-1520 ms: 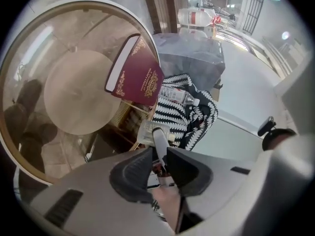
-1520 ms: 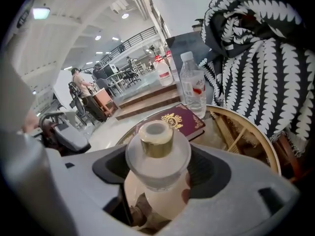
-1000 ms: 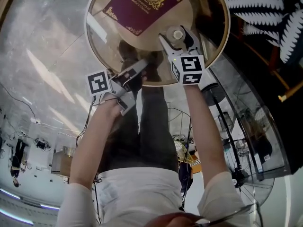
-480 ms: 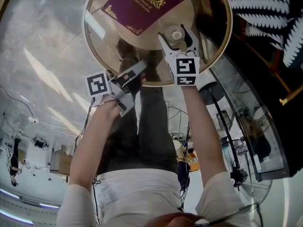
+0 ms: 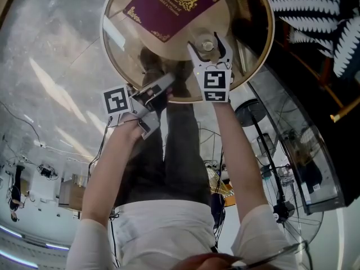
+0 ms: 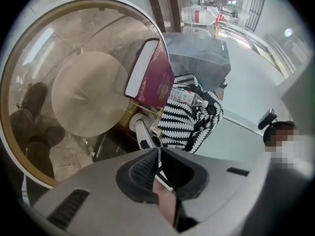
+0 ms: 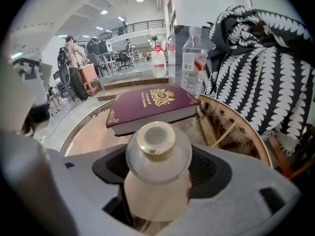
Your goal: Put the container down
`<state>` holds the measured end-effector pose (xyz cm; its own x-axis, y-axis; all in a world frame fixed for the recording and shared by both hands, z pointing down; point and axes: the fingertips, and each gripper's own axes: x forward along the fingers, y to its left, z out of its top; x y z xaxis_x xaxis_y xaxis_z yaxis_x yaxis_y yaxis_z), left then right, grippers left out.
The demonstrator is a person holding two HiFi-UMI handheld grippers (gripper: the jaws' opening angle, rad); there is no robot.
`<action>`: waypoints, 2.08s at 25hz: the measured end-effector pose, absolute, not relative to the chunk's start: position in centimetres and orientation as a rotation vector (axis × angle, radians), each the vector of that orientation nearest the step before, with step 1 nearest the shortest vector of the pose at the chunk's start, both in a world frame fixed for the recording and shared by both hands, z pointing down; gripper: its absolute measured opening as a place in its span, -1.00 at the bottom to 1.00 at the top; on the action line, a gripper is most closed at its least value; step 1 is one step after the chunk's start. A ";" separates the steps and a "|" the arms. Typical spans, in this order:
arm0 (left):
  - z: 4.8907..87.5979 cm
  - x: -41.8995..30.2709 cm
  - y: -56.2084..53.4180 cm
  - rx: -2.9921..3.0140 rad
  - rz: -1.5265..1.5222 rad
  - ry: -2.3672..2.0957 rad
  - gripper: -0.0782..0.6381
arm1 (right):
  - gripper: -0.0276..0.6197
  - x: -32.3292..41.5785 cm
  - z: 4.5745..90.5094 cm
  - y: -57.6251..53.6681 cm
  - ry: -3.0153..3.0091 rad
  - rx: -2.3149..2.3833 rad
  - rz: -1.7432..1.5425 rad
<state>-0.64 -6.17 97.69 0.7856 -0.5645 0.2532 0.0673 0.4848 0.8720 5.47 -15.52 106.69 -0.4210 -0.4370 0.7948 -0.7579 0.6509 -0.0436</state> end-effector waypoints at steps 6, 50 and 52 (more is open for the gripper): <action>95.7 -1.0 -6.3 1.023 -0.416 -0.563 -0.72 | 0.29 5.4 105.8 -15.9 -2.052 0.917 0.536; 55.6 -1.1 -2.4 2.061 0.115 -0.693 -0.74 | -0.74 10.2 56.2 -5.7 -2.328 1.171 0.587; 54.0 -1.3 -2.2 2.098 0.102 -0.744 -0.74 | -0.78 11.0 54.5 -5.2 -2.348 1.179 0.561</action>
